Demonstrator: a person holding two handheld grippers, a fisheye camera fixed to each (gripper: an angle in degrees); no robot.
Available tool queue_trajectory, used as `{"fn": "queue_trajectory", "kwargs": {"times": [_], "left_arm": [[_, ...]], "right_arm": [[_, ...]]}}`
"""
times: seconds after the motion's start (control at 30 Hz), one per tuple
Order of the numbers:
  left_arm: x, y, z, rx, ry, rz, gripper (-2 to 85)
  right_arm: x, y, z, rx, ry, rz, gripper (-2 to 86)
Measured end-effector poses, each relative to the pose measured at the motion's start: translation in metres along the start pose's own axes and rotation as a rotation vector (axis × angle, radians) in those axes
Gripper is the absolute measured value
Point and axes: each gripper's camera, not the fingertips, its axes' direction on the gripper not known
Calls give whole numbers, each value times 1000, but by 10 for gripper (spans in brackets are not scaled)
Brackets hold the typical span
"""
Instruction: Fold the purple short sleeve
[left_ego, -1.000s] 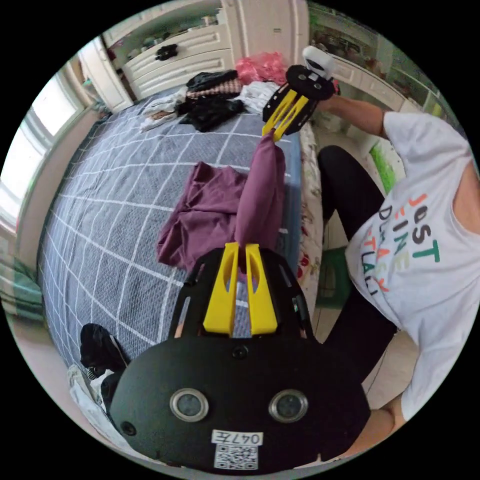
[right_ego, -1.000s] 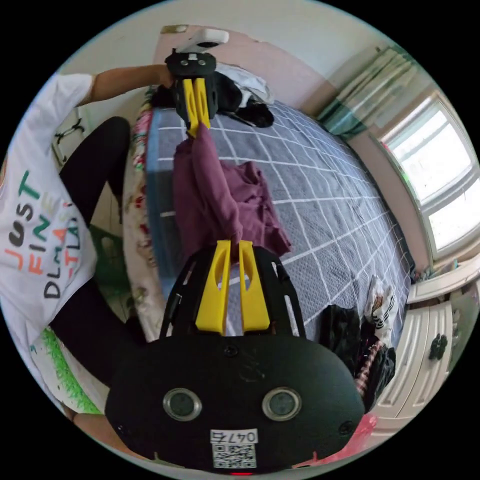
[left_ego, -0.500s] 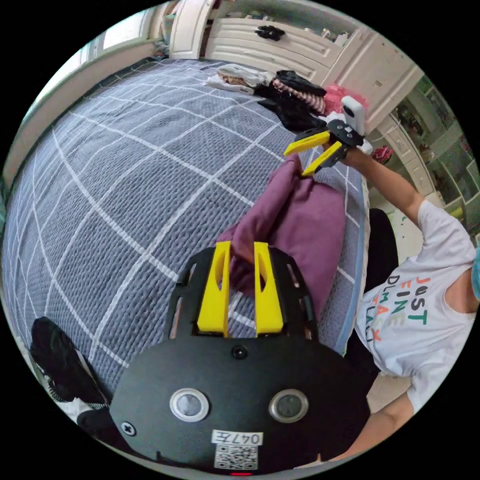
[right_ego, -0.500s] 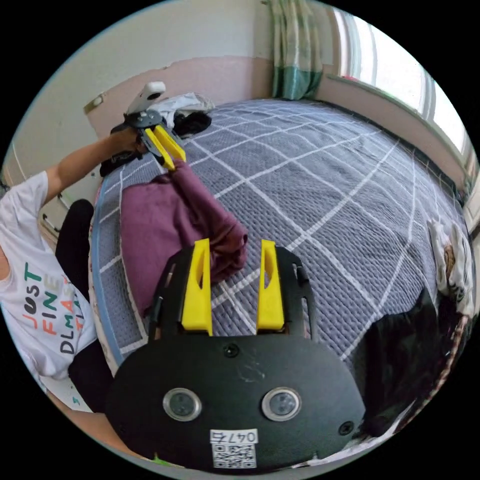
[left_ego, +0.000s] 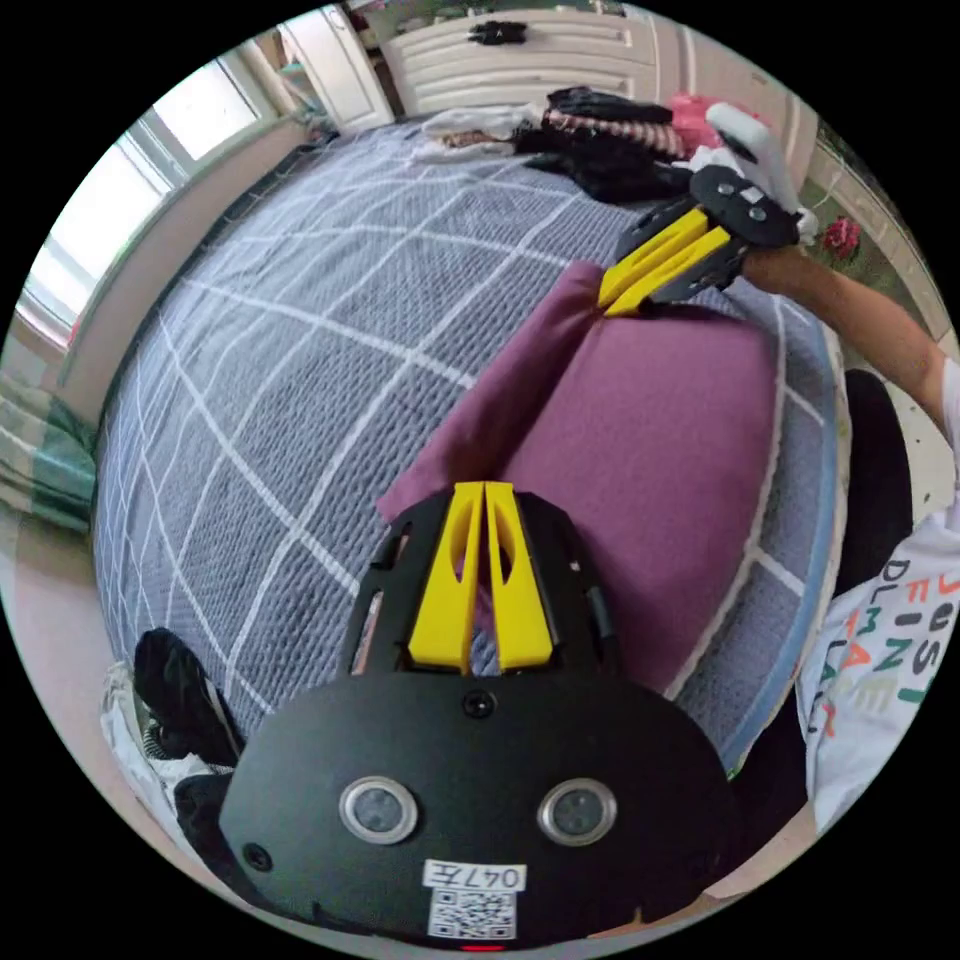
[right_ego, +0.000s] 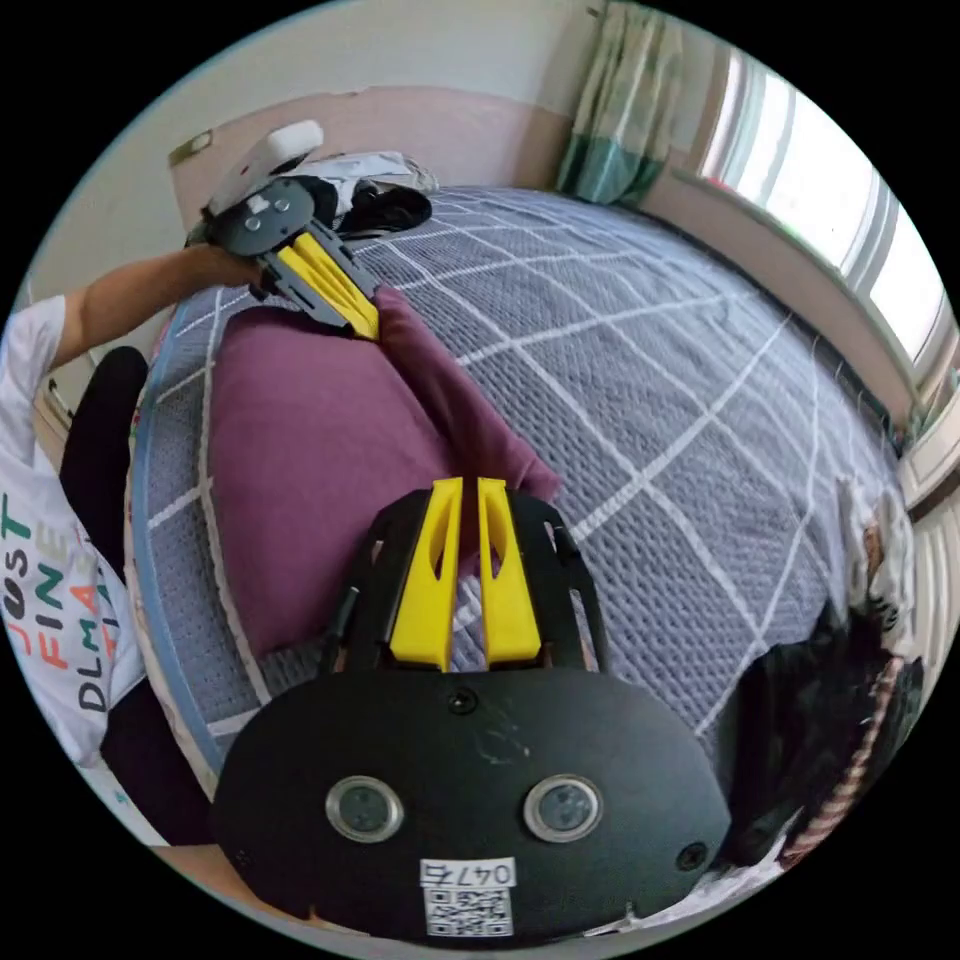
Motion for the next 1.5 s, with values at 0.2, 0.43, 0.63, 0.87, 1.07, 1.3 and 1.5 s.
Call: {"fn": "queue_trajectory", "kwargs": {"times": [0.2,0.43,0.63,0.87,1.07,1.3,1.5], "left_arm": [[-2,47,-70,276,94,-27,12],[84,115,-111,341,-57,326,145],[107,110,-69,304,-113,398,219],[119,91,-32,96,-73,553,164],[114,79,-37,117,-138,561,55],[118,67,-71,29,150,559,40],[133,67,-123,-10,693,647,43]], "right_arm": [[-17,7,-48,188,-89,-34,73],[-109,34,-76,103,-45,-315,111],[-143,21,-42,-15,96,-401,127],[-163,3,-18,-87,176,-537,56],[-158,-18,-24,-115,177,-499,15],[-166,-35,-58,-201,-32,-457,13],[-209,-34,-145,-208,-260,-431,14]]}}
